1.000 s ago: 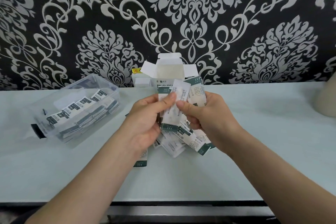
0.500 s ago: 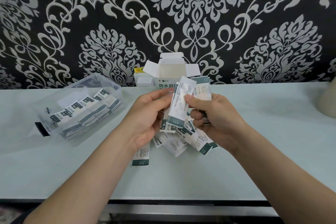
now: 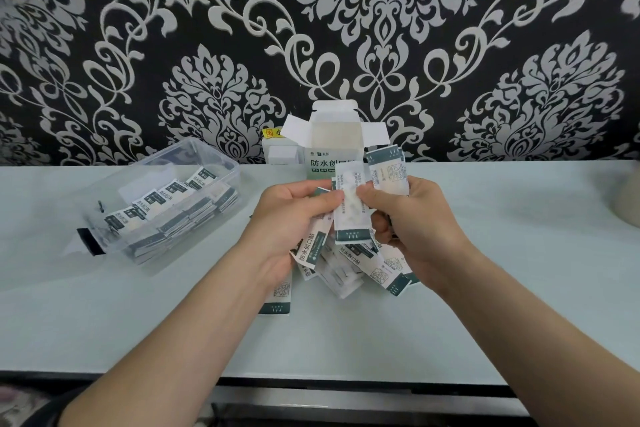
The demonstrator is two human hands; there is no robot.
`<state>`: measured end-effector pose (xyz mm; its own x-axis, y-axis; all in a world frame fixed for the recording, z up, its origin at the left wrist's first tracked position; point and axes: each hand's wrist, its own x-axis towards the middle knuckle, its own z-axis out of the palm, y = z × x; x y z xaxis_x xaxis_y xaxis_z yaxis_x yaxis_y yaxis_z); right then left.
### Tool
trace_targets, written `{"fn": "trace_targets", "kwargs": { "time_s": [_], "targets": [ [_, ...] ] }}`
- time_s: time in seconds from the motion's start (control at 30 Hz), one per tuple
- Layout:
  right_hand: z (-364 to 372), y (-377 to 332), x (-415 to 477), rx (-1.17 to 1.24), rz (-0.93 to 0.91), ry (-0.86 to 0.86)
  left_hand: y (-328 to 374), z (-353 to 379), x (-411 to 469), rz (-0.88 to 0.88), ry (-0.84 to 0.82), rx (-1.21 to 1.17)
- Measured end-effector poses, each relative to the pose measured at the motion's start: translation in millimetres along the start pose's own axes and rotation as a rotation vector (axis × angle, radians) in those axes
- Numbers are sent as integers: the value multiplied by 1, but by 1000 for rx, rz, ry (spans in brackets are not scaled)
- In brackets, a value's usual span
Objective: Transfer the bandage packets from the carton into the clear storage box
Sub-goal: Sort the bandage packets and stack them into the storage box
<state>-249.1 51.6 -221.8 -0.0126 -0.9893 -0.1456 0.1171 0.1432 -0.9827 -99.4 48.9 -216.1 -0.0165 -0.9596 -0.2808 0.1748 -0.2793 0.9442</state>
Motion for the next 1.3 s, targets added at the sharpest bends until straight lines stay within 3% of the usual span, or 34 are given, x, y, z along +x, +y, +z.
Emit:
{"fn": "trace_targets", "kwargs": {
  "time_s": [0.2,0.33,0.5,0.73,0.8,0.87,0.93,0.97,1.1,1.3],
  "targets": [
    [5,-2,-1,141,62,-59,0,-2,-2,-26,-4,-138],
    [14,1,-4,112,52,-55,0,-1,-6,-6,76,-27],
    [29,10,-9,-9,-9,13,-2,6,-13,40,30,95],
    [23,-1,-4,196,32,5,-2,2,-11,118,45,-37],
    [17,-7,-4,88,-160,67,1,-3,-7,82,73,7],
    [13,-13,-7,-278,-576,170,3,-8,-3,-11,61,12],
    [13,-11,-10,-601,-962,133,4,-10,-2,-120,15,-6],
    [15,-6,-11,-689,-1059,69,5,-11,-1,-165,-6,-23],
    [21,9,-14,-845,-1112,-127,7,-19,-1,-270,-136,-180],
    [18,8,-14,-966,-1170,-156,5,-27,2,-172,-191,-129]
  ]
}}
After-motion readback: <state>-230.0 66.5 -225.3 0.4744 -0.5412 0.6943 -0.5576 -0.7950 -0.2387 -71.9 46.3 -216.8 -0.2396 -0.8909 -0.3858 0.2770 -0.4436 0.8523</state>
